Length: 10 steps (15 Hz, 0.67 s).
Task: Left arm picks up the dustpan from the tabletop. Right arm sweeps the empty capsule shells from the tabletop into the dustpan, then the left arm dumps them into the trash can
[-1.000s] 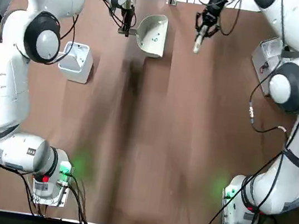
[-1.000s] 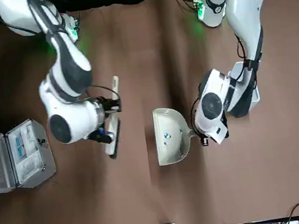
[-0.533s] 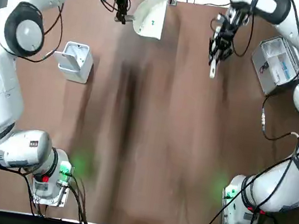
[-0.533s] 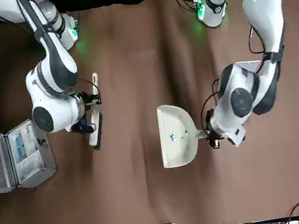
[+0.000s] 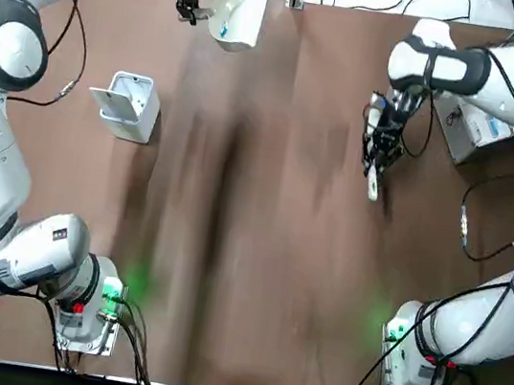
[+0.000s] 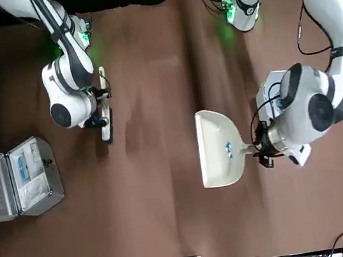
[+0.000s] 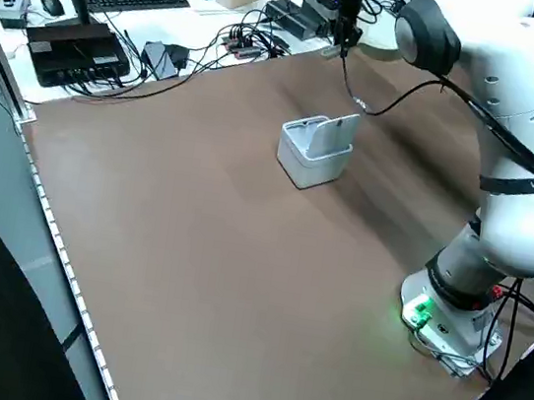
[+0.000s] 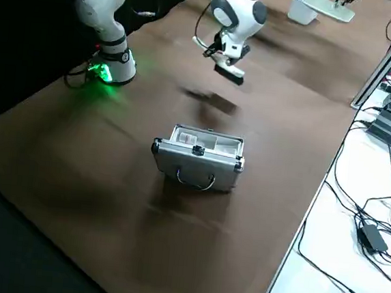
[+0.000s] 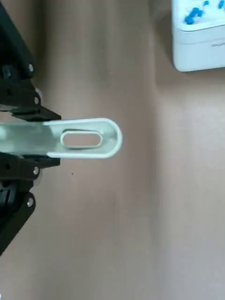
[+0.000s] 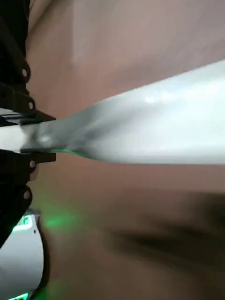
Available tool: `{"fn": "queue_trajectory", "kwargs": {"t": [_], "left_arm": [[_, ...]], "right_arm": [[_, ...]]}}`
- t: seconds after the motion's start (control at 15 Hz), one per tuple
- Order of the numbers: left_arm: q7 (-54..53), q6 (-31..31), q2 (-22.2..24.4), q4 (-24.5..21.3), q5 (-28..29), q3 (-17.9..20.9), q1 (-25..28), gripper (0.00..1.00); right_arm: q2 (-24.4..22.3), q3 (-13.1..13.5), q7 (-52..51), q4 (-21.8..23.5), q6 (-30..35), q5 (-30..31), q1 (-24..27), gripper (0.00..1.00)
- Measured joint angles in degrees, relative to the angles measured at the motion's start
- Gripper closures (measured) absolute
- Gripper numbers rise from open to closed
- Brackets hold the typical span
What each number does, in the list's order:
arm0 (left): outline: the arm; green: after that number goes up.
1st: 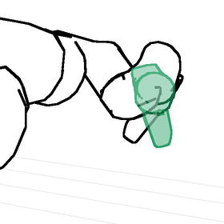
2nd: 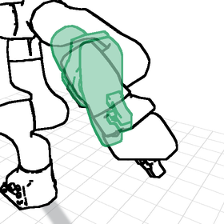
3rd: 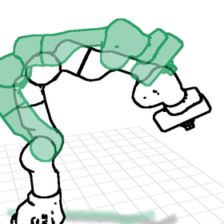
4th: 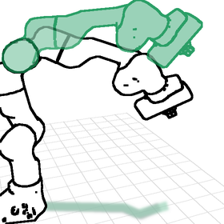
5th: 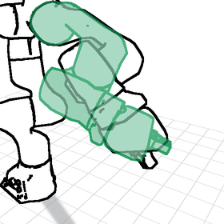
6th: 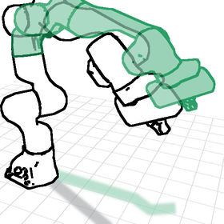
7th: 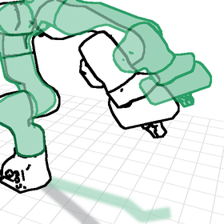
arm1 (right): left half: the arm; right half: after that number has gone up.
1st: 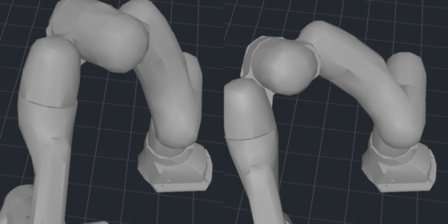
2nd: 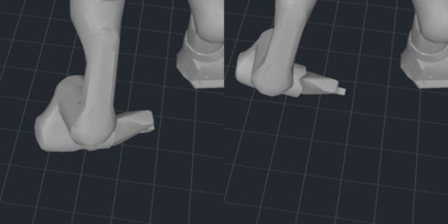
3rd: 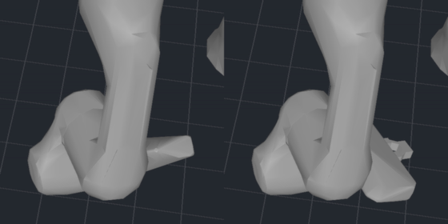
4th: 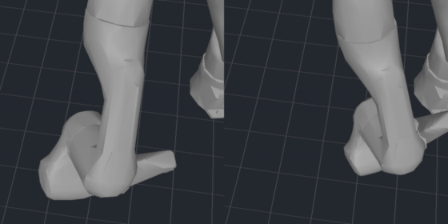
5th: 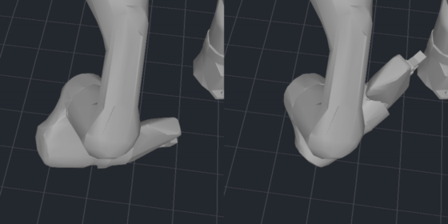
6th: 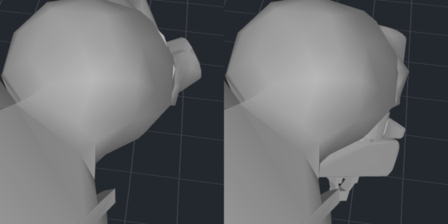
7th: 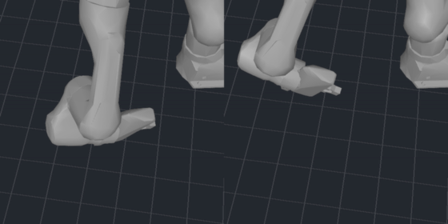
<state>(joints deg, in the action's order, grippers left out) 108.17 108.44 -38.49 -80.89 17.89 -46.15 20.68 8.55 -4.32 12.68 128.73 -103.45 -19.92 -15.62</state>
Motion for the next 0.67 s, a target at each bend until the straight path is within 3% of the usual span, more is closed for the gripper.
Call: {"fn": "queue_trajectory", "kwargs": {"t": [0.13, 0.33, 0.67], "left_arm": [[-1.91, -0.62, 0.64, 0.79, 0.00, 0.30, 0.95, 0.67], [-4.97, -0.79, 2.80, 1.03, -0.61, 4.28, 0.34, 0.67], [-16.03, -0.65, 7.35, 0.56, -8.99, 16.31, -3.31, 0.67]], "right_arm": [[-3.06, -0.02, -1.77, 4.82, -1.52, 0.12, 0.00, 0.74], [-6.17, 0.03, -3.73, 11.22, -6.08, 0.16, 0.08, 0.74], [-6.62, 0.19, -6.83, 16.17, -13.14, 0.18, 2.49, 0.74]]}}
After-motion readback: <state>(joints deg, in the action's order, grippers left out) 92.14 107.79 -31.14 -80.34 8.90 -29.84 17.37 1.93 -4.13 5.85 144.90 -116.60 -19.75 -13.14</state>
